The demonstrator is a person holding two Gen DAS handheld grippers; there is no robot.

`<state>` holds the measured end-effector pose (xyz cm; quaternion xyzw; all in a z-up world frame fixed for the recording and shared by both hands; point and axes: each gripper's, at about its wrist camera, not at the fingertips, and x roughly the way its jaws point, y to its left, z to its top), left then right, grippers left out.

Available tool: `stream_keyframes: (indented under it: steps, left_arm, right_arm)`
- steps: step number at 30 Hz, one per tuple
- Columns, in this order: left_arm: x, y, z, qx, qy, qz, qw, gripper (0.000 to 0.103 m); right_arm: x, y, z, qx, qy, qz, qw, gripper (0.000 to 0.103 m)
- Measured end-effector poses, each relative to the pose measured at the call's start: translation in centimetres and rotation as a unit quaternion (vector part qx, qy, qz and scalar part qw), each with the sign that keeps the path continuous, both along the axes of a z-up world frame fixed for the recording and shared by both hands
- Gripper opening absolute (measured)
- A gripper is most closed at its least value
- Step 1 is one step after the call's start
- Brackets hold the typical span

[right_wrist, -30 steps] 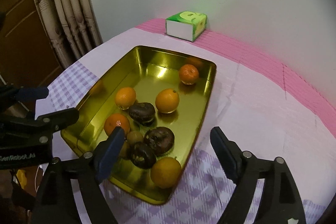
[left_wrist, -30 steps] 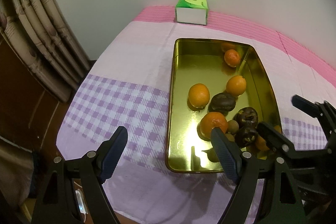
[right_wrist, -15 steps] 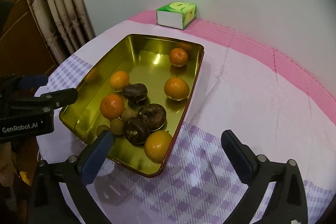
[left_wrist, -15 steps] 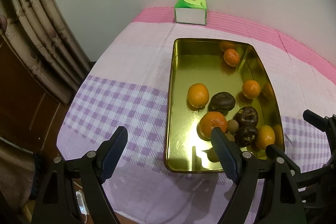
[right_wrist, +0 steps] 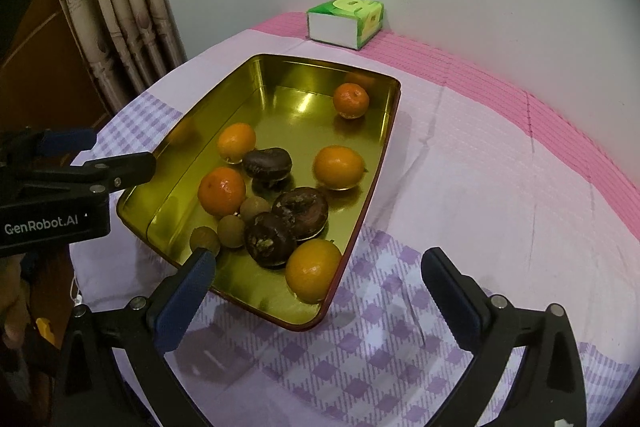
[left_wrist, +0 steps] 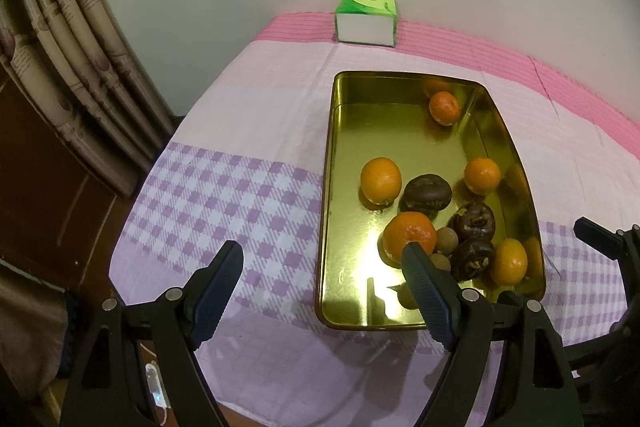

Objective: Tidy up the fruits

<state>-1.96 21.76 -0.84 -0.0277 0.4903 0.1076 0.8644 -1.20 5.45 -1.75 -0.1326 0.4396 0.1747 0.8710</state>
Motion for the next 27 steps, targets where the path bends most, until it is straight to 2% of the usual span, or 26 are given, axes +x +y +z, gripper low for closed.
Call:
stream_keyframes:
  steps: [27]
  left_arm:
    - [-0.01,-0.24,-0.08,0.003,0.001,-0.002,1.0,0.082]
  right_arm:
    - [-0.12,0.32,-0.46,-0.007,0.004,0.004,1.0,0.102]
